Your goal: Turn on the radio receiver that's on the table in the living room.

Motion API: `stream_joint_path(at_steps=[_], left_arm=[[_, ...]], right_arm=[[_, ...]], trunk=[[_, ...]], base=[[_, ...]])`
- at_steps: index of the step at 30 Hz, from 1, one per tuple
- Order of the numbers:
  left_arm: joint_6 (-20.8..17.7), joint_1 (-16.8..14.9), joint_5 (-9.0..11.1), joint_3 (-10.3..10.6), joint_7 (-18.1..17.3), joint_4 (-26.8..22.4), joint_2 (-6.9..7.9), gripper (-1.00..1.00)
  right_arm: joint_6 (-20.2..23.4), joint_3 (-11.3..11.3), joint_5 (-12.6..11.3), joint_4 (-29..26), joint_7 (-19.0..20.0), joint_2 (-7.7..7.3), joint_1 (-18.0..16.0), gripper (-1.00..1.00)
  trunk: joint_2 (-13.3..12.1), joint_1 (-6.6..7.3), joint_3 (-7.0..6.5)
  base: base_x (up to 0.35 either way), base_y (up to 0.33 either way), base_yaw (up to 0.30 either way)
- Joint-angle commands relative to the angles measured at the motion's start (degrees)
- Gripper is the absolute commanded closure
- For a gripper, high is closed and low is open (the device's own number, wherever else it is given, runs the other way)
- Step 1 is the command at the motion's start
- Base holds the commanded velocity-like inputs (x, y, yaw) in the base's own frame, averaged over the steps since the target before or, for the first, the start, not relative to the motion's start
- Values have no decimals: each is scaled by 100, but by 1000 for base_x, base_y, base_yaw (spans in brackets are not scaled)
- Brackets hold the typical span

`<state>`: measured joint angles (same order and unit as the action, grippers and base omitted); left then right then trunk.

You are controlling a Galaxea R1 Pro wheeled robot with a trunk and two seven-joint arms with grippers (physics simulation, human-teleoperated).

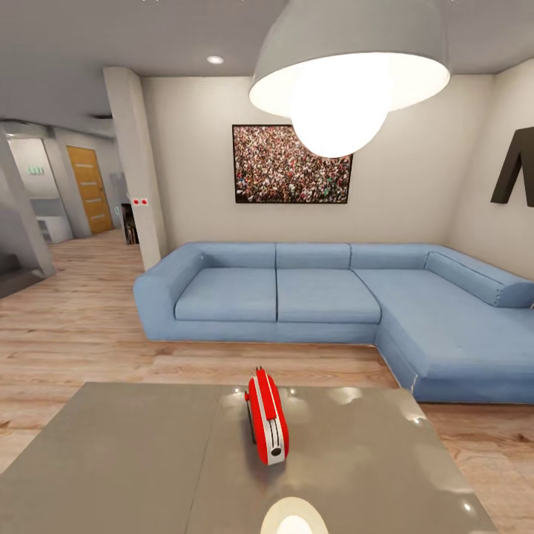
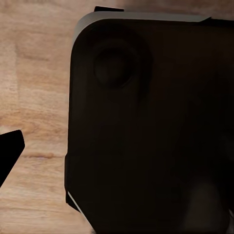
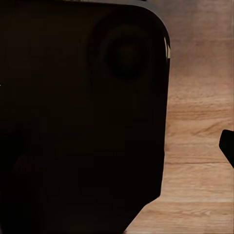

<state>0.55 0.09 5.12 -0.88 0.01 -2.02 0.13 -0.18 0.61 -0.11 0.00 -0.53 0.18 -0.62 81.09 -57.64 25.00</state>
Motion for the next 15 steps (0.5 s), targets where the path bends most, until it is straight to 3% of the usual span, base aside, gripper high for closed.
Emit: stream_joint_path(at_steps=[1, 15], left_arm=[[-1, 0, 0, 0, 1, 0, -1, -100], [6, 0, -3, -9, 2, 0, -19, -100]], right_arm=[[0, 0, 0, 0, 0, 0, 0, -100], [0, 2, -14, 0, 0, 0, 0, -100]], trunk=[[-42, 23, -19], [-603, 330, -270]], base=[[0, 0, 0], [0, 0, 0]])
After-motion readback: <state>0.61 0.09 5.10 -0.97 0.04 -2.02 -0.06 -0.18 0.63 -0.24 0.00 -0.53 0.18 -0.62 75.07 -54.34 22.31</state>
